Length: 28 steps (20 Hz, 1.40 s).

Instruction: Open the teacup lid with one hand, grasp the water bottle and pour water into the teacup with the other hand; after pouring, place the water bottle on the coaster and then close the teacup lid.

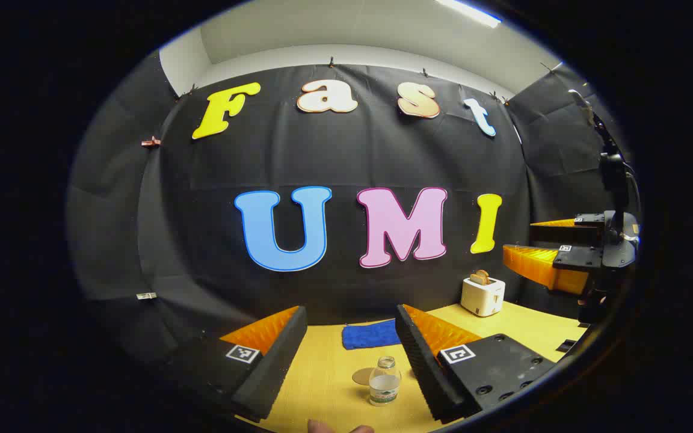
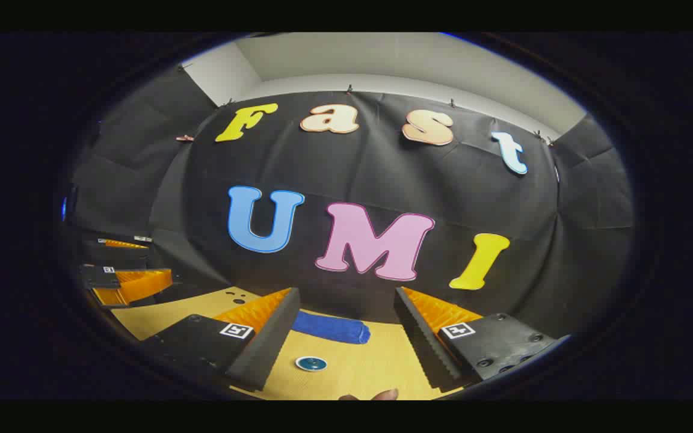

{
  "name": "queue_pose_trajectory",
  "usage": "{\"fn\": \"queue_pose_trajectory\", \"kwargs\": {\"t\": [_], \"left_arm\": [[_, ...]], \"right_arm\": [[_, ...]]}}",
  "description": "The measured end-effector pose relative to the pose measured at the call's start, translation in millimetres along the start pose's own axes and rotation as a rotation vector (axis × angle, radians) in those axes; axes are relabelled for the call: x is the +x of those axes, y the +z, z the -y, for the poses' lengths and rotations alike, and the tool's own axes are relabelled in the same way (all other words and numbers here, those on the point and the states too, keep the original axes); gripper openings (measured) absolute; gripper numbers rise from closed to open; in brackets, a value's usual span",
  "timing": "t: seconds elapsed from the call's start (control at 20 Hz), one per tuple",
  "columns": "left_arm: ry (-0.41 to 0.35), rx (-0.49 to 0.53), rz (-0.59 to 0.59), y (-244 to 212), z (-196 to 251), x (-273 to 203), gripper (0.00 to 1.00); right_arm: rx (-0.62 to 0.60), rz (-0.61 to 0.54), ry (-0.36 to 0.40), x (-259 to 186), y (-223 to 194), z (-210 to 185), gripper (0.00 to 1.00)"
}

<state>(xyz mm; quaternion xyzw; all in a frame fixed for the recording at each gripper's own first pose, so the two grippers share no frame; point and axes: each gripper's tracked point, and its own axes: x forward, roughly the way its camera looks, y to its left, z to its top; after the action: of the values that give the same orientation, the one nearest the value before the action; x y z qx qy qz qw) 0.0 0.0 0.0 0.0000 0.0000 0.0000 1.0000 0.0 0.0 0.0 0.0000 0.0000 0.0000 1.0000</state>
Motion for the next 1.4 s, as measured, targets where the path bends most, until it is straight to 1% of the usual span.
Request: {"fn": "queue_pose_trajectory", "kwargs": {"t": [0.4,0.65,0.95,1.05,1.15,1.25,1.4], "left_arm": [[0.004,-0.001,0.005,-0.3,1.2,3.1,0.93],[0.007,0.007,0.004,-0.7,3.6,2.0,0.93],[-0.002,-0.008,-0.014,-12.7,12.3,5.2,0.94],[-0.008,-0.011,-0.025,-25.5,18.1,10.6,0.93],[-0.017,-0.005,-0.037,-43.9,25.0,18.7,0.93],[-0.026,0.003,-0.047,-67.7,32.5,29.1,0.93],[-0.024,-0.004,-0.088,-119.0,41.2,46.7,0.93]], "right_arm": [[0.001,0.004,-0.001,1.1,1.9,0.9,0.97],[0.005,0.007,-0.021,0.7,3.0,5.3,0.97],[0.02,0.005,-0.011,6.5,-4.7,7.7,0.97],[0.02,-0.003,0.008,11.9,-17.6,4.1,0.97],[0.03,-0.022,0.029,20.0,-40.5,-1.9,0.97],[0.043,-0.05,0.053,29.2,-73.8,-10.5,0.97],[0.051,-0.095,0.077,43.5,-132.0,-22.0,0.98]]}}
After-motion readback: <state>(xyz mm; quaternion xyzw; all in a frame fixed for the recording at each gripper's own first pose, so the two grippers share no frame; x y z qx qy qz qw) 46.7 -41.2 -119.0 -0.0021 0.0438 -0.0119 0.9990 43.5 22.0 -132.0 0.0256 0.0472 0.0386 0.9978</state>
